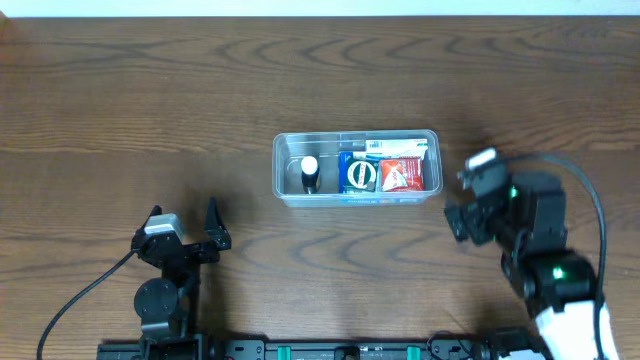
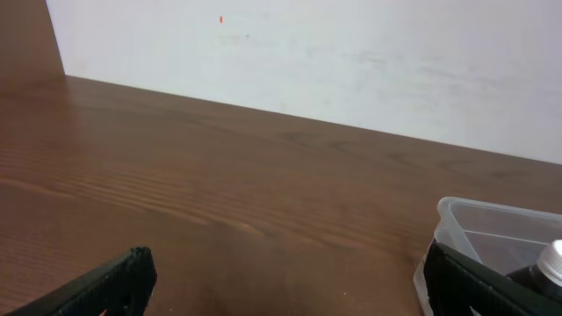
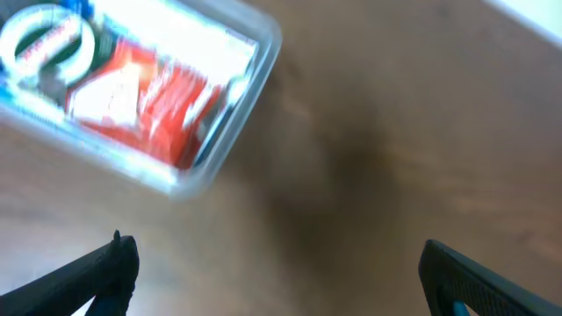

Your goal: Pack container

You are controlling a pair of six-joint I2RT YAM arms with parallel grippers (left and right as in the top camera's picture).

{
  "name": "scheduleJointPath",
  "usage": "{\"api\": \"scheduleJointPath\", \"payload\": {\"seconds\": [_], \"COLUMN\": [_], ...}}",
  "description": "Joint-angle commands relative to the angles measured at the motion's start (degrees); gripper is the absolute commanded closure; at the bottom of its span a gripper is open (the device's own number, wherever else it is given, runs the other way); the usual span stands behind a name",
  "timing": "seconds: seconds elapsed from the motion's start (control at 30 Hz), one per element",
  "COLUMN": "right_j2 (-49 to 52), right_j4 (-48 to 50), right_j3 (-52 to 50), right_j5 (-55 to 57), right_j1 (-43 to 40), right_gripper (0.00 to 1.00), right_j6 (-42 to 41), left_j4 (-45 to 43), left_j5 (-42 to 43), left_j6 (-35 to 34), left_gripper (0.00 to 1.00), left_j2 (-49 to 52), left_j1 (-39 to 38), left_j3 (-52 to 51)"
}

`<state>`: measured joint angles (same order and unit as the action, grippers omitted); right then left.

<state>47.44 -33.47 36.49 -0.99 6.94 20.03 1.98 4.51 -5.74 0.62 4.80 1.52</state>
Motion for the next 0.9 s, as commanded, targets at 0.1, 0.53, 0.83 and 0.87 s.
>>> {"api": "scheduleJointPath", "payload": {"seconds": [0.1,0.53,0.83,0.87], "right_j2": [-11.6,-31.9,-37.2,-38.0], "right_j4": [3.6,35.6,35.7,35.7], "right_j3": [-8.8,-29.2,-35.5,-36.0], "right_j5": [0.8,-6.9,-2.6,-2.2], "right_j1": [-1.3,-1.3,-1.5,-1.5], "right_gripper": [0.01,0.01,0.01,0.01], "right_j6": [-4.2,-17.2,-17.2,-17.2], "left_j4": [1.7,1.7,1.7,1.7], "left_j5": [0.2,0.2,0.2,0.2], "left_j6": [0.8,0.8,0.8,0.8], "left_gripper": [0.02,0.02,0.02,0.02], "left_j2": [-0.3,-0.3,-0.3,-0.3], "left_j1": [0.3,0.3,0.3,0.3], "left_j3": [-1.3,-1.3,-1.3,-1.3]}}
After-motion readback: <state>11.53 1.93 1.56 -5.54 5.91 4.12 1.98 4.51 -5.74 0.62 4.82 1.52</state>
